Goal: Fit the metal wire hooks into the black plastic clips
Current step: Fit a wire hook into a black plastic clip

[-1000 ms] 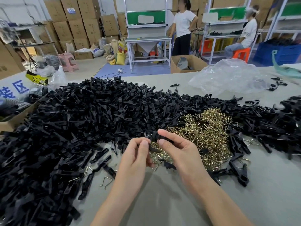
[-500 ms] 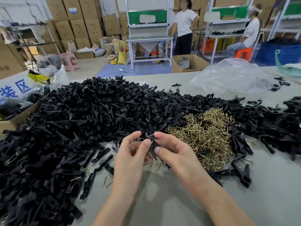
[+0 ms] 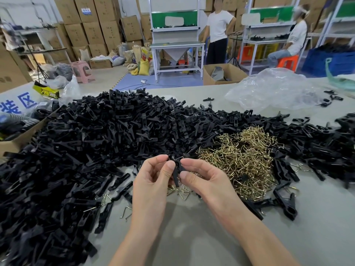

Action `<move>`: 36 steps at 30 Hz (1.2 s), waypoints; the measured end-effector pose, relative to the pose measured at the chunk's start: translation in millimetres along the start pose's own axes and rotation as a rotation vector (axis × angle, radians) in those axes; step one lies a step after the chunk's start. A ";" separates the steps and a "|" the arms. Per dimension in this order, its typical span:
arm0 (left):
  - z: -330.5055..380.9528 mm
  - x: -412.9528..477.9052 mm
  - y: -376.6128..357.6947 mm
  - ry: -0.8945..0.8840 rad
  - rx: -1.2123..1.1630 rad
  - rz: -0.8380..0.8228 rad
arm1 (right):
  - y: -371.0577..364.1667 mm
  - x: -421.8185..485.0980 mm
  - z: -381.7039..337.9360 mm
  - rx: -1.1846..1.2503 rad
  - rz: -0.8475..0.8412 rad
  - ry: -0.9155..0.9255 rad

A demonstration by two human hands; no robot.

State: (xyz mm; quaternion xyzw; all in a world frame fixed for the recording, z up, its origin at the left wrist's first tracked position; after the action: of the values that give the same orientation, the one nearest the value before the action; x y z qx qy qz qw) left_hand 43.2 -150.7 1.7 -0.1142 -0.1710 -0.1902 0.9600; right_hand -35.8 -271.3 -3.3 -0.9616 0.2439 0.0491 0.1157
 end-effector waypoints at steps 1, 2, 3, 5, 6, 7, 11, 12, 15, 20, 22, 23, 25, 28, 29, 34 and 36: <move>0.2 0.0 0.3 0.002 -0.003 0.000 | -0.2 -0.4 -0.2 0.001 -0.001 0.001; 0.5 0.0 0.1 0.003 -0.005 -0.004 | -0.5 -0.8 -0.5 0.001 0.000 0.003; 0.6 -0.1 -0.3 0.004 -0.004 -0.009 | -0.6 -1.2 -0.7 -0.002 0.005 0.007; 1.5 -0.5 -1.9 0.008 -0.009 -0.019 | -0.7 -2.0 -1.1 -0.015 0.019 0.018; 2.0 -0.7 -2.6 0.011 -0.018 -0.022 | -0.5 -2.5 -1.4 -0.012 0.019 0.027; 2.0 -0.9 -2.9 0.013 -0.024 -0.027 | -0.6 -3.1 -1.9 -0.005 0.017 0.038; -2.2 -0.7 -2.4 0.053 -0.038 -0.065 | 0.6 -4.2 -4.4 0.013 0.022 0.074; -3.1 -0.6 -2.6 0.066 -0.050 -0.071 | 1.0 -4.1 -4.9 0.014 0.024 0.071; -3.1 0.7 -1.7 0.098 -0.100 -0.046 | 0.6 -3.4 -4.3 0.033 -0.008 0.050; -1.8 0.9 0.0 0.108 -0.147 -0.007 | -0.9 -3.3 -4.5 0.059 -0.064 0.030; -2.0 0.3 -0.6 0.108 -0.110 -0.002 | -0.7 -2.8 -5.4 0.047 -0.047 0.030; -1.5 -0.1 -0.7 0.100 -0.080 -0.002 | -0.3 -2.3 -5.0 0.036 -0.031 0.034; 0.3 -0.8 -0.8 0.068 -0.018 -0.008 | 0.7 -1.9 -4.3 0.006 -0.009 0.043; 5.0 -3.2 -2.8 0.036 0.036 -0.038 | 1.7 -2.0 -4.8 -0.020 -0.001 0.040; 6.8 -4.1 -4.2 0.034 0.034 -0.052 | 2.2 -1.8 -5.6 -0.005 0.002 0.038; 15.9 -5.9 -4.7 0.045 0.022 -0.147 | 7.0 -0.7 -5.2 0.090 -0.030 0.007; 17.3 -4.7 -3.6 0.040 0.052 -0.154 | 9.2 -0.7 -5.2 0.039 -0.061 0.006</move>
State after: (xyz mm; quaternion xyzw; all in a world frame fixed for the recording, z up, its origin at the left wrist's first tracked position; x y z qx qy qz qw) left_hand 32.7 -147.6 16.4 -0.0719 -0.1648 -0.2610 0.9484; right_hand -40.6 -280.1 0.0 -0.9663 0.2158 0.0382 0.1350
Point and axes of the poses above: each hand's wrist, its own x-axis towards the middle knuckle, its own y-axis out of the back of the hand, z = x × y, the point moved 2 cm from there along x, towards the middle knuckle, and after that the axes turned 12 degrees about -y, right-handed, at the moved point
